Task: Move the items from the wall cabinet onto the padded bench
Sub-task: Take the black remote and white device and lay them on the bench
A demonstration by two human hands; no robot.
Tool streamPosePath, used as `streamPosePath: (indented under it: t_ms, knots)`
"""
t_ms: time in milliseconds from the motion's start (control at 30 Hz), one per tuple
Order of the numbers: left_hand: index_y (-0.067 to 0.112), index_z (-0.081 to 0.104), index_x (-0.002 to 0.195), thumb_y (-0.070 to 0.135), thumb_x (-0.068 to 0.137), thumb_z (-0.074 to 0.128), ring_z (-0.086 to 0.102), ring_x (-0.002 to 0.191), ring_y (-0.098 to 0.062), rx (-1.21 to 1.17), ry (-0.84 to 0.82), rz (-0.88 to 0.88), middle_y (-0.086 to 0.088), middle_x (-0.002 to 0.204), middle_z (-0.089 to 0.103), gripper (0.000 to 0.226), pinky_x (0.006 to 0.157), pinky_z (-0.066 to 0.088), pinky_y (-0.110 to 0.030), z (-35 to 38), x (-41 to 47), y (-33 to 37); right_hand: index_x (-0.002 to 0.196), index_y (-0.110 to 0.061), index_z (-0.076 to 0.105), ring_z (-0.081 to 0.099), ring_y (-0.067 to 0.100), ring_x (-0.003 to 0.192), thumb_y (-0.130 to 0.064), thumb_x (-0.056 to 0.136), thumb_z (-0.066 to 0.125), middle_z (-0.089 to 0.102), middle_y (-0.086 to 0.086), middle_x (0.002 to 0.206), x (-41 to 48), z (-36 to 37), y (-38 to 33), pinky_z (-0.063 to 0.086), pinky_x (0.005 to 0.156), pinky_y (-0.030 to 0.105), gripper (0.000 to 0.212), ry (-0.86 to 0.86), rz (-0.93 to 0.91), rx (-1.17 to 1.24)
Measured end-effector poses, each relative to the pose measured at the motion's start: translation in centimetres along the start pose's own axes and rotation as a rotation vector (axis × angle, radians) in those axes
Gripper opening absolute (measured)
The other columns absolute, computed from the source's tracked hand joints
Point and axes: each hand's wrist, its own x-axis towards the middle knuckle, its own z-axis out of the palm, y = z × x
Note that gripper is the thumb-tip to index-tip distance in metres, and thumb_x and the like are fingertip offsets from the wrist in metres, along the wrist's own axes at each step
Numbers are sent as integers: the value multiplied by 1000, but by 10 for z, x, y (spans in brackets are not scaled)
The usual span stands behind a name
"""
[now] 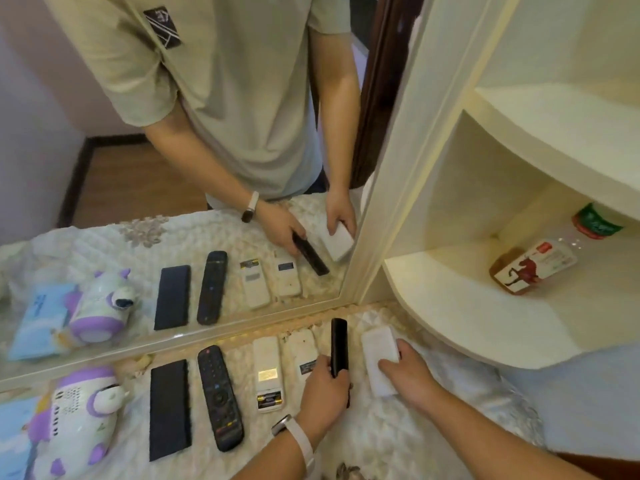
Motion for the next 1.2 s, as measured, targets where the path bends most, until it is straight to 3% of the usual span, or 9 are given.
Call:
streamPosePath:
  t_ms: [233,367,500,567,667,800,900,1000,1200]
  knots:
    - [21,48,108,22,91,51,64,74,-18,147,-27,-44,0,87,64,17,68,56,-38,12,35,-5,130,-12,54,59,14,92,-4,90,56,62,1,107,30,4,6,42,61,11,41,0,76,-40]
    - [24,47,106,21,91,50,61,78,-15,202,-39,-38,9,86,59,15,72,54,-34,17,37,-5,137,-14,50,58,4,87,-5,92,55,62,0,111,43,6,14,43,58,11,46,-47,103,-44]
    - [20,48,115,18,89,51,61,81,-16,240,-35,-4,5,95,61,26,66,52,-30,18,29,0,140,-14,45,57,14,93,-9,91,55,59,1,112,51,5,14,41,60,15,50,-78,75,-117]
    - [25,48,110,19,87,52,64,81,-14,244,0,29,4,98,64,25,69,55,-35,18,21,2,141,-13,42,55,16,98,-12,91,56,58,3,118,50,0,11,44,67,19,52,-87,45,-177]
    - [28,49,108,23,86,52,62,79,-12,285,76,67,5,96,62,23,71,55,-37,16,5,9,141,-14,42,56,24,114,-16,88,57,57,7,132,47,-11,10,47,89,30,56,-124,11,-243]
    - [23,54,120,24,89,49,58,95,-13,403,136,127,3,112,58,32,79,47,-27,14,-21,16,136,-23,47,56,23,116,-47,72,49,57,3,133,54,-27,32,47,99,41,68,-176,-37,-373]
    - [26,52,128,28,92,45,55,111,-10,542,192,183,7,125,56,37,88,44,-24,13,-41,18,143,-18,42,47,23,130,-35,89,52,46,4,146,32,-34,17,39,108,36,58,-237,-134,-433]
    - [28,48,135,34,93,42,50,121,-9,678,278,239,9,134,53,43,97,42,-26,9,-58,18,144,-19,40,45,20,131,-28,95,50,40,1,150,9,-34,-1,38,105,30,51,-274,-293,-488]
    - [23,51,137,37,92,43,52,121,-18,844,489,289,3,135,55,48,99,42,-32,-4,-102,13,142,-20,44,46,18,126,-31,96,44,44,-2,144,-13,-28,-29,44,96,32,48,-309,-728,-688]
